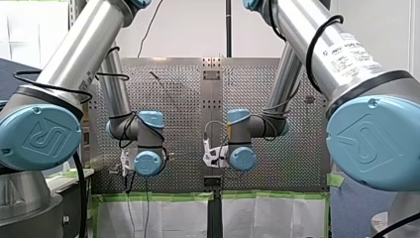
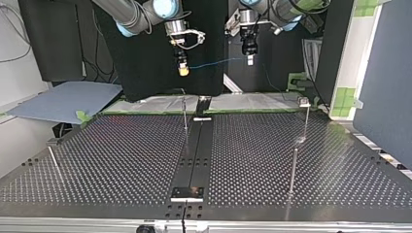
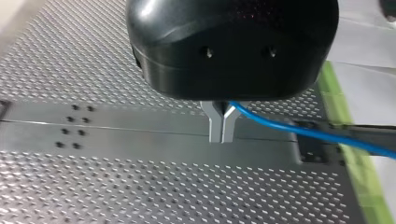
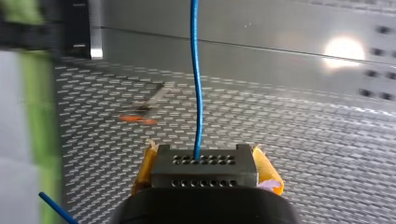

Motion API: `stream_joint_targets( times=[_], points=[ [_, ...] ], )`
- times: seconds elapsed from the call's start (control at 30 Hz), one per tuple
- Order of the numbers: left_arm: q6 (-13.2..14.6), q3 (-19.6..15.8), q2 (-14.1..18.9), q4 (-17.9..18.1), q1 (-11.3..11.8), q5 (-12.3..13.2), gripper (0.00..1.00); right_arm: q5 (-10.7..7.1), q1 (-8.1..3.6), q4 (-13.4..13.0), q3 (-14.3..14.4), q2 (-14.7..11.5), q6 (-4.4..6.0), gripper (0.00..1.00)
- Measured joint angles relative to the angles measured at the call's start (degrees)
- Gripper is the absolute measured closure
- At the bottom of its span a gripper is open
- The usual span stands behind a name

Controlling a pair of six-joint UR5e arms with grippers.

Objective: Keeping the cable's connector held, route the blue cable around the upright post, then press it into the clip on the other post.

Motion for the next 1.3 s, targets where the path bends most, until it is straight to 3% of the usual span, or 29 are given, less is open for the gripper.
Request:
stream_joint_targets(
  times=[0.27, 0.6, 0.7, 0.83, 1.03, 1.3],
  points=[
    [0.00, -0.02, -4.55, -0.02, -0.04, -0.43, 1.00, 0.02, -0.02, 5.16, -0.03, 1.64, 0.02, 1.00],
    [-0.11, 0.02, -5.14, 0.08, 0.09, -0.31, 1.00, 0.08, -0.13, 6.18, -0.12, 1.80, -0.07, 1.00],
    [-0.54, 0.26, -4.33, 0.51, 0.32, 0.19, 1.00, 0.28, -0.42, 6.30, -0.87, 1.73, -0.07, 1.00],
    [-1.54, 0.41, -2.31, 0.16, 0.47, 0.87, 1.00, 0.31, -0.26, 6.57, -2.22, -0.09, 1.03, 1.00],
    [-4.58, 0.44, 1.00, -2.73, 1.43, 2.92, 1.00, -1.98, -0.15, 8.64, -4.82, -3.41, 1.36, 1.00],
    [-6.83, 2.39, 5.53, -7.18, 3.11, 0.39, 1.00, -4.64, -0.03, 12.36, -8.59, -7.24, 1.73, 1.00]
  ],
)
